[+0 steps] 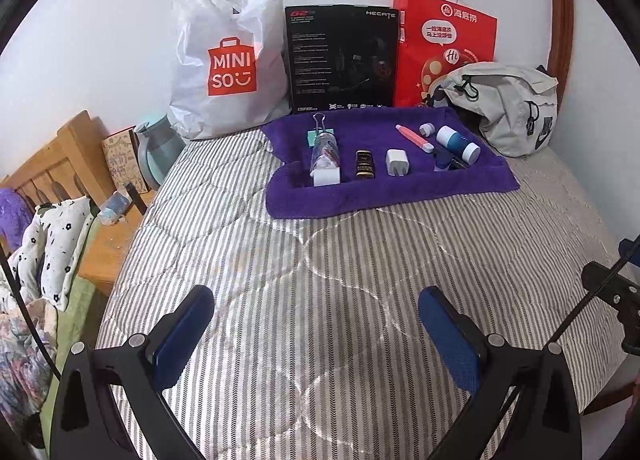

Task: Organize rigid objects

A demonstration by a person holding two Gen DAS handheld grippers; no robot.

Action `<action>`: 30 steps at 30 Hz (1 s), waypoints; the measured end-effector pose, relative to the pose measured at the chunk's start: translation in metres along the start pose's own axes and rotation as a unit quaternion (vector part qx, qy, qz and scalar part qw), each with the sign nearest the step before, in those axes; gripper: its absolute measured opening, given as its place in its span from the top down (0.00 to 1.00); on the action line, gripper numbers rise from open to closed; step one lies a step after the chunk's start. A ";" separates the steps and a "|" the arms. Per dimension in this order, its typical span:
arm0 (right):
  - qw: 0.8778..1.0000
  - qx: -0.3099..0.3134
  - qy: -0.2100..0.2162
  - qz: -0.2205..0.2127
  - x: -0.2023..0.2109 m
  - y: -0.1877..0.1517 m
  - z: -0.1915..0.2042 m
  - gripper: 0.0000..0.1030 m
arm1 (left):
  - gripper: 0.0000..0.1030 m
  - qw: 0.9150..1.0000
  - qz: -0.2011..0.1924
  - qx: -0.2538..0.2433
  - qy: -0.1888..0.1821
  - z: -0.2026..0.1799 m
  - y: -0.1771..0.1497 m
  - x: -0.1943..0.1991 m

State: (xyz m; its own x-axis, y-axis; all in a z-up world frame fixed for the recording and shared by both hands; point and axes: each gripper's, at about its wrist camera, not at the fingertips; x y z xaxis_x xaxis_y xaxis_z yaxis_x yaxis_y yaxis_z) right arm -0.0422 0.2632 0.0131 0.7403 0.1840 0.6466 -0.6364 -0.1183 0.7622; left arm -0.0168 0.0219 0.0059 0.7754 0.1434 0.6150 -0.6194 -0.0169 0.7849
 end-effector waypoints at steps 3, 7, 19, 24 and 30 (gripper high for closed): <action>1.000 0.001 0.001 0.000 0.000 0.000 0.002 0.00 | 0.00 1.000 0.002 0.001 0.002 0.002 0.000 -0.001; 1.000 0.003 0.001 0.003 -0.001 -0.001 0.004 0.00 | 0.00 1.000 0.002 0.001 0.003 0.003 0.000 -0.001; 1.000 0.000 0.001 0.005 -0.002 -0.001 0.006 0.00 | 0.00 1.000 0.004 -0.004 -0.001 0.002 0.002 -0.003; 1.000 -0.002 0.000 0.007 -0.004 0.000 0.006 0.00 | 0.00 1.000 0.005 -0.005 0.002 0.001 0.002 -0.004; 1.000 -0.003 0.000 0.007 -0.004 0.000 0.004 0.00 | 0.00 1.000 0.005 -0.006 0.004 0.002 0.002 -0.004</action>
State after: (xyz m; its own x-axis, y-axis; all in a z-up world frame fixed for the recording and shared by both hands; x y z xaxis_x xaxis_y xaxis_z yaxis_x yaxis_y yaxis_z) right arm -0.0441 0.2584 0.0109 0.7309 0.1817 0.6578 -0.6484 -0.1159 0.7525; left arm -0.0206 0.0194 0.0047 0.7681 0.1518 0.6221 -0.6287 -0.0056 0.7777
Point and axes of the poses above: each gripper's, at about its wrist camera, not at the fingertips, and x roughly against the way its jaws point, z to its left, y to its top, and after that the axes turned 9 degrees about -z, right-handed
